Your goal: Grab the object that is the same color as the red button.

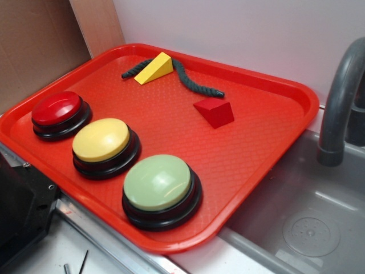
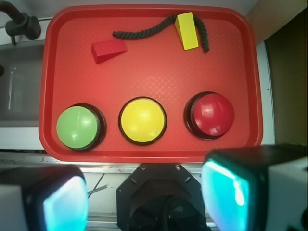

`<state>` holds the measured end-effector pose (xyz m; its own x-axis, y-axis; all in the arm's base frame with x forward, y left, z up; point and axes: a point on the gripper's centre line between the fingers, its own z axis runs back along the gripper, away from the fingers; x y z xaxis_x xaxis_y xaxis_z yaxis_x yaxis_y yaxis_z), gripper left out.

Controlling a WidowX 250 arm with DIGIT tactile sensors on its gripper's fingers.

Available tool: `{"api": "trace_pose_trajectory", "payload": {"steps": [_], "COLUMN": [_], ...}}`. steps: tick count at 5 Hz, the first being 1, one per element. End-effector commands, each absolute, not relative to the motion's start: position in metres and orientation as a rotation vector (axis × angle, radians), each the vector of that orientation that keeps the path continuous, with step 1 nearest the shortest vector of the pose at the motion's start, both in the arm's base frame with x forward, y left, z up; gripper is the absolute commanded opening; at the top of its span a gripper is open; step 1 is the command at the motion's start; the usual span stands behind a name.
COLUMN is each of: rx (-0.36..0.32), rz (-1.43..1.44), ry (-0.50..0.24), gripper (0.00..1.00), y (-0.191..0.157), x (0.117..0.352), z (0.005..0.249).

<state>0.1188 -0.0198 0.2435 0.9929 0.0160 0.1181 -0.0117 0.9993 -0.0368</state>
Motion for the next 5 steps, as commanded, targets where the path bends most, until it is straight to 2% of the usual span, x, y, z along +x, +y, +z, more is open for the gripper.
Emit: {"api": "trace_pose_trajectory", "payload": {"steps": [1,2,3,5], "rx": [-0.036,-0.040,-0.022,0.025], "rz": [0.014,0.157,0.350,0.849], "ry": [-0.119,-0.070,-0.070,-0.086], "gripper": [1.00,1.00,1.00,1.00], "y": [-0.020,-0.024,-0.032,-0.045], "x": [0.119,0.135,0.151,0.196], "z": [0.244,0.234,0.223,0.180]}}
